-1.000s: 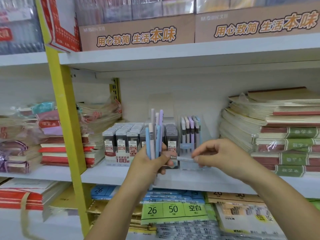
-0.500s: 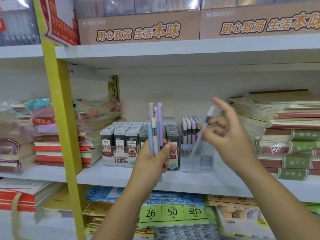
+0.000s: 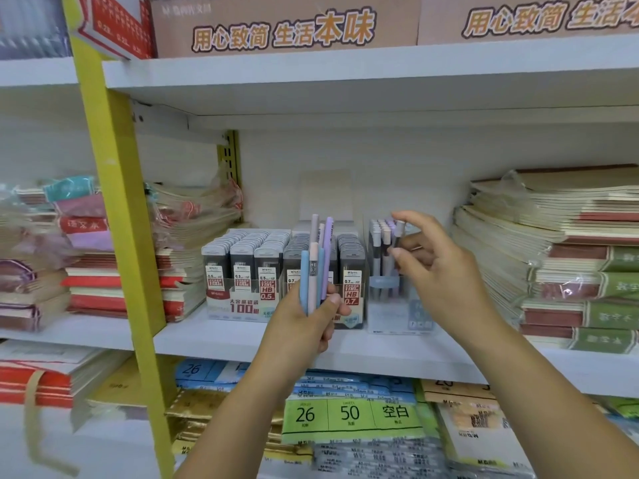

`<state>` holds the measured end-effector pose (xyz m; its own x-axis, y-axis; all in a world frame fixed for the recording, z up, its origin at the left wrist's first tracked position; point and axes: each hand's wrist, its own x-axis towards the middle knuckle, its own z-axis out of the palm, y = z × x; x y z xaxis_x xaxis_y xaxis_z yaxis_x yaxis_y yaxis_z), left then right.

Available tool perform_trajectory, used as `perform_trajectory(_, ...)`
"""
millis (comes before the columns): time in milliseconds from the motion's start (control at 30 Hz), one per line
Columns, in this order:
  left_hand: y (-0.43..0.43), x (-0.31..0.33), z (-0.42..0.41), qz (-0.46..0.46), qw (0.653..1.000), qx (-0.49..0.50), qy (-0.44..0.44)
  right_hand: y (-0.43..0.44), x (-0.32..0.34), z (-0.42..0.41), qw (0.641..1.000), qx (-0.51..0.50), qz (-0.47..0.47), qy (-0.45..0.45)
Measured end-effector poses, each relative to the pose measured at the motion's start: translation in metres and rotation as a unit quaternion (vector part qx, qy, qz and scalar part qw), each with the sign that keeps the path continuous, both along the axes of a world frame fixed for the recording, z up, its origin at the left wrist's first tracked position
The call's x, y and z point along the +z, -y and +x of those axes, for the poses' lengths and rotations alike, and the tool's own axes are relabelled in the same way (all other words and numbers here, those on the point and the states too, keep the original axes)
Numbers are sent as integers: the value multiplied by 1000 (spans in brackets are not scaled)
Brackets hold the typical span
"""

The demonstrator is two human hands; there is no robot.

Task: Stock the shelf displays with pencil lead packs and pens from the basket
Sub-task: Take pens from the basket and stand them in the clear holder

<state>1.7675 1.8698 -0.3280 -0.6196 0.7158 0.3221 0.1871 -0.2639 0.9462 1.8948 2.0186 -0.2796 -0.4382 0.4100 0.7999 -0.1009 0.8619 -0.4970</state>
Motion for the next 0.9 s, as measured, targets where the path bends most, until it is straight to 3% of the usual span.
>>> perform_trajectory(333,3,-5,-4,-1,1000,-5,4,2,0,-8,999,-14,-19,40)
perform_trajectory(500,2,-8,-5,-2,1000,-5,3,1,-8,-17,992,-72,51,87)
perform_trajectory(667,3,-8,-5,0,999,-42,11,9,-9,-15,988,-118,74,68)
perform_trajectory(733,4,-7,-3,-1,997,-77,6,18,-7,-12,994,-87,59,32)
perform_trajectory(800,5,-5,1,-6,992,-122,7,30,-1,-10,999,13,-36,2)
perform_trajectory(900,7,-4,7,-20,985,-173,7,40,8,-6,976,141,-168,-3)
